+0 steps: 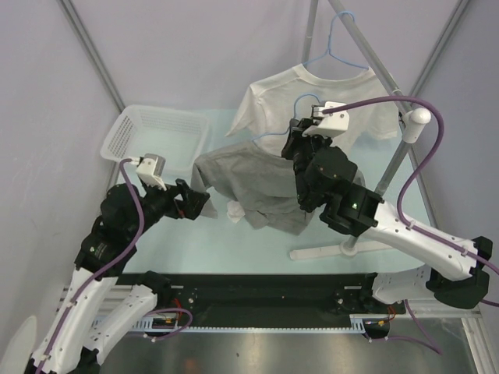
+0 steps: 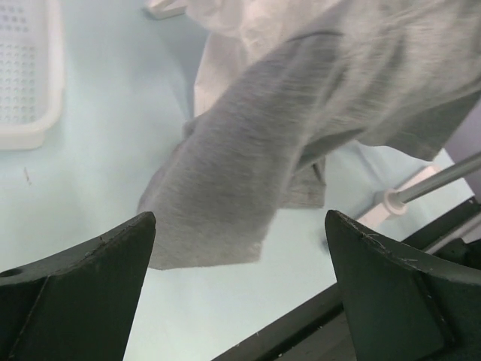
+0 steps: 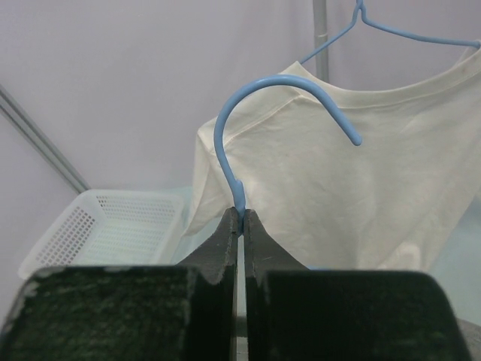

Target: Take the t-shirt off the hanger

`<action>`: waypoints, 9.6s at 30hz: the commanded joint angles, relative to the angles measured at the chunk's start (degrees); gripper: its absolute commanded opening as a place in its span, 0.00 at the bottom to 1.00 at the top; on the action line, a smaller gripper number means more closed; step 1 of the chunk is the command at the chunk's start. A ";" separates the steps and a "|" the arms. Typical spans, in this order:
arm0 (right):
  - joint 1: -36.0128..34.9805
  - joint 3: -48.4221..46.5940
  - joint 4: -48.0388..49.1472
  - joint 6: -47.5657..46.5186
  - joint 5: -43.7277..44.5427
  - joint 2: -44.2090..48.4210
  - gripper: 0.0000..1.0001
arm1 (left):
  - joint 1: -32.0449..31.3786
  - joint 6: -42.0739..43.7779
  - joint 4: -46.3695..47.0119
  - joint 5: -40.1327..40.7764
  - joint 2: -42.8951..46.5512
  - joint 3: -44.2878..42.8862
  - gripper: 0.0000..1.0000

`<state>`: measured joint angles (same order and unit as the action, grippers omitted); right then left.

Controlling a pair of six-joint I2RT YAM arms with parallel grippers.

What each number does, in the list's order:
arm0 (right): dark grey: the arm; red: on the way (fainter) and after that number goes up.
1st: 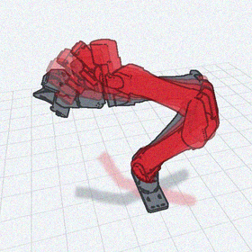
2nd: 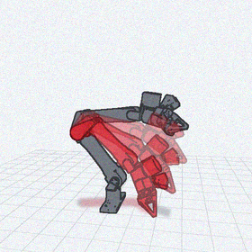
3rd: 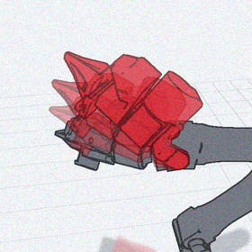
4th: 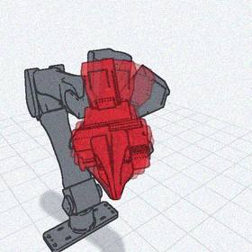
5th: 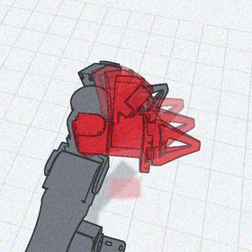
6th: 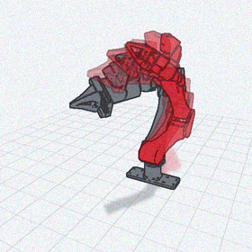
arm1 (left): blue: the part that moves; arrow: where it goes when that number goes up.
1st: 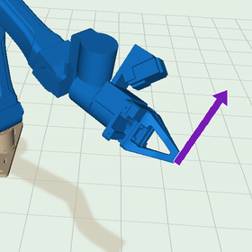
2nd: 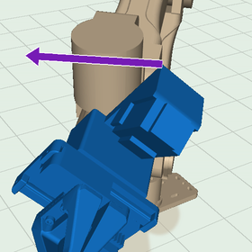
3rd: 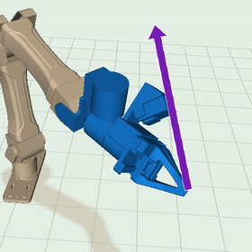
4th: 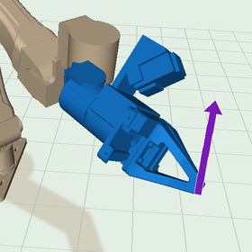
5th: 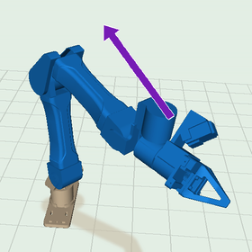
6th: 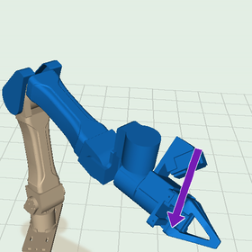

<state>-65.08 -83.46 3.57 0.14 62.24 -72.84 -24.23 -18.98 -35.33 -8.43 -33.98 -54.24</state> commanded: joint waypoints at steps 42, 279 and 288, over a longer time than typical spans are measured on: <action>-4.44 7.08 -7.35 32.00 18.70 10.87 0.00 | 0.94 -14.59 -9.58 43.84 11.39 -10.10 0.00; -9.01 36.51 -8.95 47.85 -11.70 -21.12 0.61 | -30.18 -19.16 11.24 22.14 6.64 16.71 0.95; -11.21 40.48 -6.30 45.65 -9.42 -10.34 0.00 | -30.18 -12.67 13.36 15.74 2.96 14.69 1.00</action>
<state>-74.52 -44.29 -7.09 46.85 47.64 -91.70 -54.41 -36.82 -25.36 11.86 -28.62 -36.12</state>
